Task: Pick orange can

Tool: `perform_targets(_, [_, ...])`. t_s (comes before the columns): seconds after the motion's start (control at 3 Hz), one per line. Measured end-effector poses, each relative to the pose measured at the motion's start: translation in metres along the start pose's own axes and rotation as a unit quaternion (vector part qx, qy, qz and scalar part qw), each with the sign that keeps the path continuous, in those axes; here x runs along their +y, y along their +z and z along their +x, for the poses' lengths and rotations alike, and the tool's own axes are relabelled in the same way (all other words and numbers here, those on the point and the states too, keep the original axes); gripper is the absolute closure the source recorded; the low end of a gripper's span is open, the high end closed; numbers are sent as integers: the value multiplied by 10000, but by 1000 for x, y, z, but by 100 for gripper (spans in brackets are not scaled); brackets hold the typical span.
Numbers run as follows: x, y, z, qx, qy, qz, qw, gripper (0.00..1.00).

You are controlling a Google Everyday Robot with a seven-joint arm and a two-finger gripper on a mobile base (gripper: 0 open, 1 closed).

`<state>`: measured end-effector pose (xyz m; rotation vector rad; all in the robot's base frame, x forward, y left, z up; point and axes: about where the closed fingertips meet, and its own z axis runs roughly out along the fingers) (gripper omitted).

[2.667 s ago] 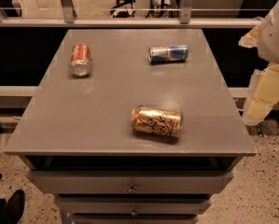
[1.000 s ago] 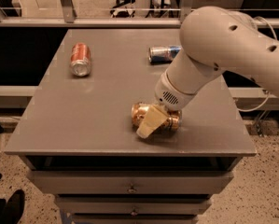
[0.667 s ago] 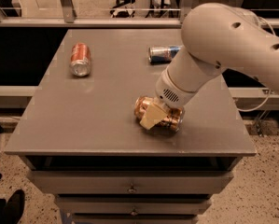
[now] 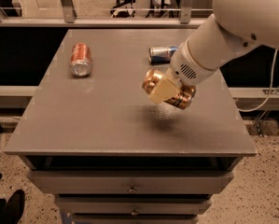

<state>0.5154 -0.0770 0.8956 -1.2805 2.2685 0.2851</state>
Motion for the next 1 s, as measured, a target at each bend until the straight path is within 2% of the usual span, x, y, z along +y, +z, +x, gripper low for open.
perform_targets(0.33, [-23,-31,-5,-640,42,126,9979,100])
perform_targets(0.67, [-15,-41,-11,-928,92,-42,9956,100])
perform_targets(1.0, [-15,-41,-11,-928,92,-42,9956,100])
